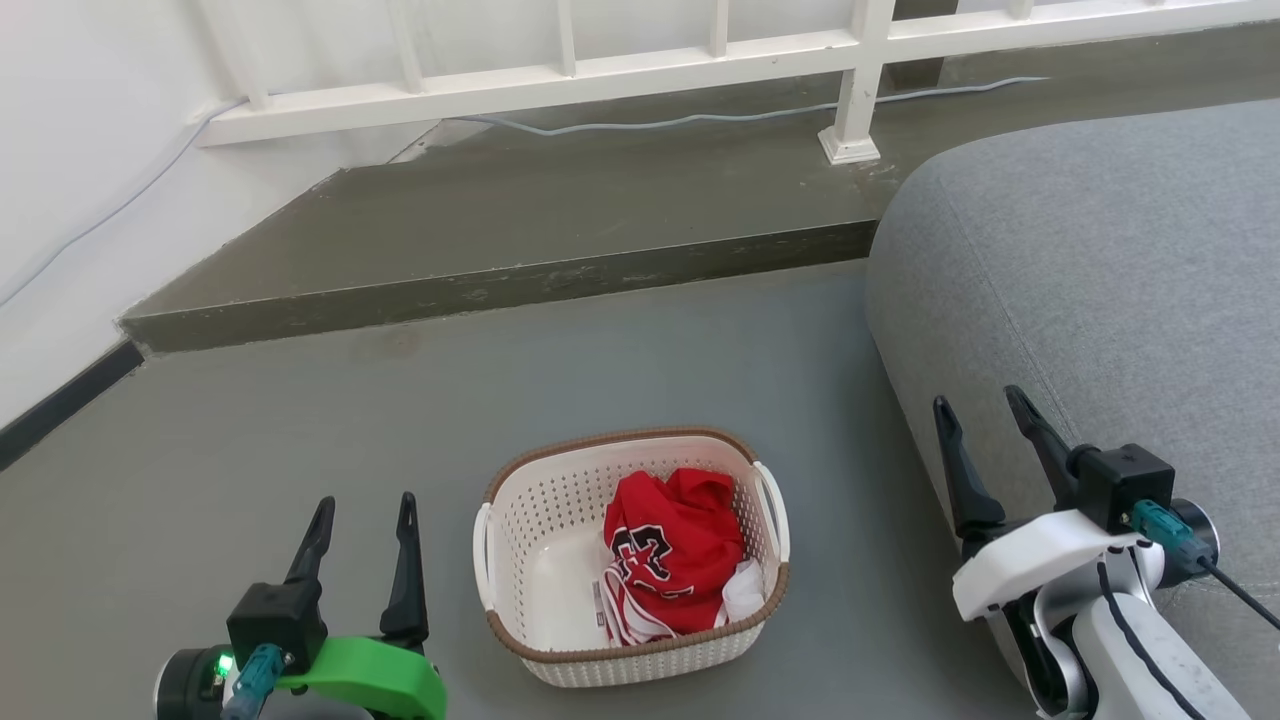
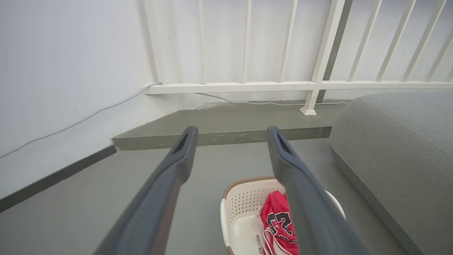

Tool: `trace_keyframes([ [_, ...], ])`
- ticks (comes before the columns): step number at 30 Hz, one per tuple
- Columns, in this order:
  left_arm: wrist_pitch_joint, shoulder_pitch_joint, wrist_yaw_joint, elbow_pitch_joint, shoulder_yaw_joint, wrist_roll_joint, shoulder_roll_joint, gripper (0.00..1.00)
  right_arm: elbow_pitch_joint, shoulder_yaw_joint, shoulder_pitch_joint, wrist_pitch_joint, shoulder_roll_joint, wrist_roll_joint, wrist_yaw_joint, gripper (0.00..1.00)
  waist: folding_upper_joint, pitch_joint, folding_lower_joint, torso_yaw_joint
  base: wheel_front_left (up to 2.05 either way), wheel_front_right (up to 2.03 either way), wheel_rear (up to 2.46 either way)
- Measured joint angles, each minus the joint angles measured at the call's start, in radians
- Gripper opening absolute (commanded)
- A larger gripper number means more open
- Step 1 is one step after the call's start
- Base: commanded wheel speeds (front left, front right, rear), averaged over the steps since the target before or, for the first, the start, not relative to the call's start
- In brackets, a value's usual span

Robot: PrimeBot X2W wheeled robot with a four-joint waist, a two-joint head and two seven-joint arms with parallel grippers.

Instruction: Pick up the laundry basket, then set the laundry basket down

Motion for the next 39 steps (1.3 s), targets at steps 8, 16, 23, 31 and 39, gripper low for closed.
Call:
trace_keyframes([
  [8, 0.0, 0.019, 0.003, -0.012, 0.002, 0.015, -0.001, 1.0, -0.011, -0.005, 0.01, 0.0, 0.001, -0.005, 0.0, 1.0, 0.0, 0.002, 0.0, -0.001, 0.0, 0.0, 0.0],
  [16, 0.001, 0.021, 0.009, -0.014, 0.003, 0.02, -0.005, 0.0, -0.012, -0.01, 0.026, 0.0, 0.004, -0.004, 0.0, 0.0, 0.0, 0.005, 0.0, 0.001, 0.0, 0.0, 0.0],
  [23, 0.005, 0.04, 0.006, 0.007, -0.001, -0.001, -0.01, 0.0, 0.011, -0.016, 0.066, 0.003, 0.021, 0.018, 0.002, 0.0, 0.0, 0.005, 0.0, 0.002, 0.0, 0.0, 0.0],
  [31, 0.012, 0.041, -0.008, 0.004, 0.004, -0.085, -0.012, 0.0, 0.011, -0.04, 0.066, 0.025, 0.028, 0.099, 0.013, 0.0, 0.0, 0.008, 0.0, 0.01, 0.0, 0.0, 0.0],
  [39, 0.033, 0.041, -0.028, 0.002, 0.028, -0.217, -0.013, 0.0, 0.011, -0.069, 0.065, 0.054, 0.035, 0.23, 0.027, 0.0, 0.0, 0.01, 0.0, 0.015, 0.0, 0.0, 0.0],
])
